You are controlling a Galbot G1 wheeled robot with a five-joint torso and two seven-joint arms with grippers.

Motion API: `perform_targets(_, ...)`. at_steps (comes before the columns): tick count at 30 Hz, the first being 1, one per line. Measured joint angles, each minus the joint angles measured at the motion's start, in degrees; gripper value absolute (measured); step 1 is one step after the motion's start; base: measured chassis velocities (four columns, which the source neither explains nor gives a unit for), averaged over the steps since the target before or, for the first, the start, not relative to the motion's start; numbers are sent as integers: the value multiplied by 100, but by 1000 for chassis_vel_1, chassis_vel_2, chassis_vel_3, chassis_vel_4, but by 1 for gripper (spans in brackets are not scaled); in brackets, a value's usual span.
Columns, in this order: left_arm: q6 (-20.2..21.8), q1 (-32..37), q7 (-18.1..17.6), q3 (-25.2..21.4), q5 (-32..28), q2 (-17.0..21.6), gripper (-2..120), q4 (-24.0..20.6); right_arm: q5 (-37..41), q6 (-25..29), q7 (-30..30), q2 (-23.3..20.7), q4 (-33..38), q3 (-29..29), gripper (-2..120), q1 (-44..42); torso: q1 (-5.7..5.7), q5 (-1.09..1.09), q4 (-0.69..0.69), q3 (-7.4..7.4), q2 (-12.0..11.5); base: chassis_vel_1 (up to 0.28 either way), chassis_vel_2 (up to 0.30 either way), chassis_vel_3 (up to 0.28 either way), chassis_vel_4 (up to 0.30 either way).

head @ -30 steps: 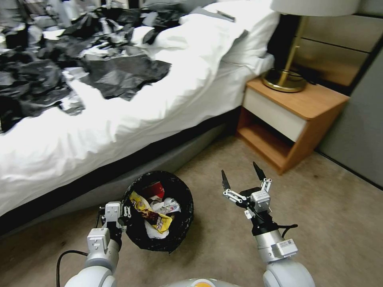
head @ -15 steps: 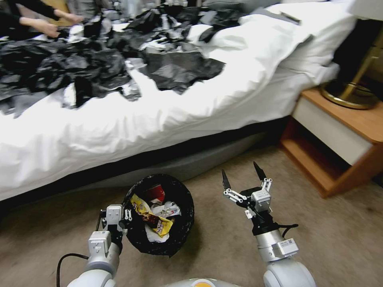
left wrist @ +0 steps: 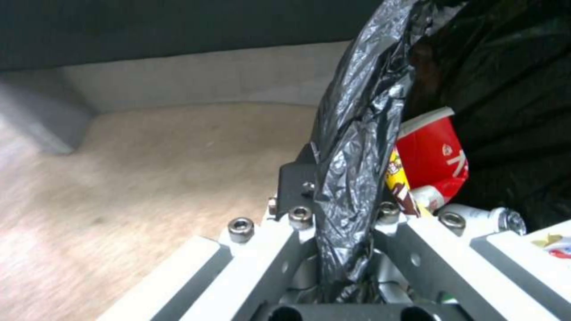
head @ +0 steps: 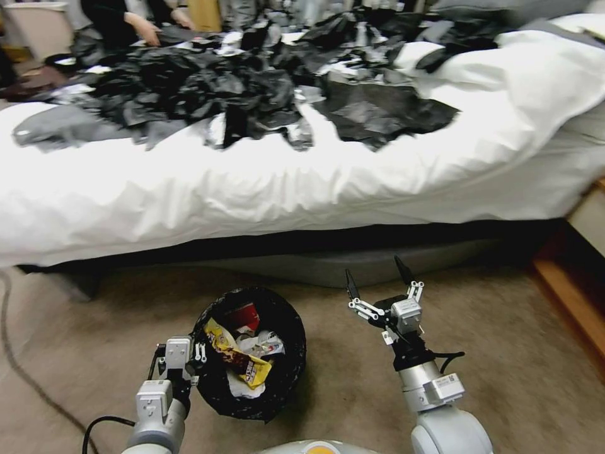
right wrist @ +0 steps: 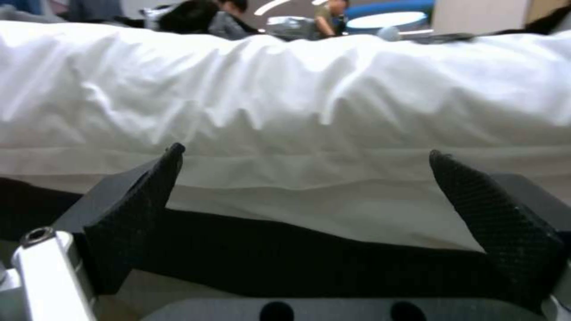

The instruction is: Pick up the trash bin, then pick up the garbage from the floor and place it into the trash bin.

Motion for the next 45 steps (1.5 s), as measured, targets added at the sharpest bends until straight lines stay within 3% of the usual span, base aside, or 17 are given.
perform_targets(45, 212, -403, -28, -69, -149, 20, 0, -62, -9, 31, -3, 23, -37, 37, 100, -26, 0, 0, 0, 0, 0, 124, 124, 126, 126)
